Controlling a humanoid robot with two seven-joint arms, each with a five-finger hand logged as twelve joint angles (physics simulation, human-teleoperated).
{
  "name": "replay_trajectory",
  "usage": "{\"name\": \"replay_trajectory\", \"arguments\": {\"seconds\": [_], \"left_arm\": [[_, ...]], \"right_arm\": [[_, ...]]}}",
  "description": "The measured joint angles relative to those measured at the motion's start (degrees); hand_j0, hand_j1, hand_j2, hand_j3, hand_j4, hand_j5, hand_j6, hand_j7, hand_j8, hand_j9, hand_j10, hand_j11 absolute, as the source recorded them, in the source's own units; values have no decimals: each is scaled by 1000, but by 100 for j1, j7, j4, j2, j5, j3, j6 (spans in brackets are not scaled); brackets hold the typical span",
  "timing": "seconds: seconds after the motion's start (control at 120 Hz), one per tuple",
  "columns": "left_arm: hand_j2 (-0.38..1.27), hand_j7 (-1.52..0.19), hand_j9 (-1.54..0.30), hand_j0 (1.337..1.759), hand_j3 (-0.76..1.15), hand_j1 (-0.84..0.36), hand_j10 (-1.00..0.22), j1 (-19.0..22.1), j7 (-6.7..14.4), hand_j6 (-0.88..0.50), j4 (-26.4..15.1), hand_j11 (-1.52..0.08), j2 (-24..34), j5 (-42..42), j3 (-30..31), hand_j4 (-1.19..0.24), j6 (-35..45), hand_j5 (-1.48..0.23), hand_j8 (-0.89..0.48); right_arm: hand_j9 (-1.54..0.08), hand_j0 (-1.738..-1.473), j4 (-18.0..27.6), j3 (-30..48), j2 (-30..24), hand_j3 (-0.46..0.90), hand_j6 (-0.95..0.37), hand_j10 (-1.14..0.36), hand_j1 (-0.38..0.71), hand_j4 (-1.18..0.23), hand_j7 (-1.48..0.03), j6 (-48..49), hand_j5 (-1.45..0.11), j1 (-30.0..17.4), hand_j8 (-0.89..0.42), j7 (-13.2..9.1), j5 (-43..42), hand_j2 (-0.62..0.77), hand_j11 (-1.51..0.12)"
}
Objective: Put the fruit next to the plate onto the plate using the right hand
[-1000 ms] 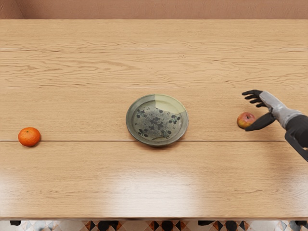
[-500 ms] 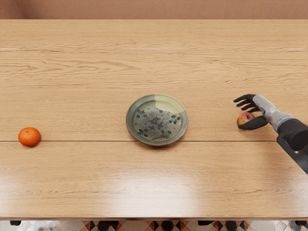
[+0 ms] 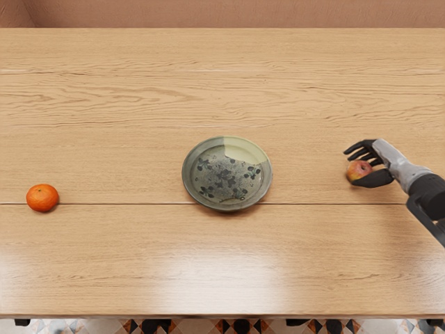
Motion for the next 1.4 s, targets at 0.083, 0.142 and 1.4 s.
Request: {"name": "replay_trajectory", "arguments": {"seconds": [0.083,0.142,1.4], "left_arm": [[0,0,0,1658,0,349,0,0,0,0,0,0,0,0,1,0,0,0,0],[0,0,0,1658,0,349,0,0,0,0,0,0,0,-1,0,0,0,0,0],[0,0,0,1658,0,349,0,0,0,0,0,0,0,-1,2,0,0,0,0]], "right_arm": [[-710,-1656,14,-3,-27,0,-538,-496,246,-533,-696,9,-704,-3,-419,-3,3,14,-709],[-735,-1656,45,-2,-38,0,-543,-483,255,-550,-721,12,-731,-2,-404,-5,7,45,-733],[-801,-1658,749,919,686,0,-620,-570,266,-615,-805,895,-813,319,-492,-71,5,327,-799]]}}
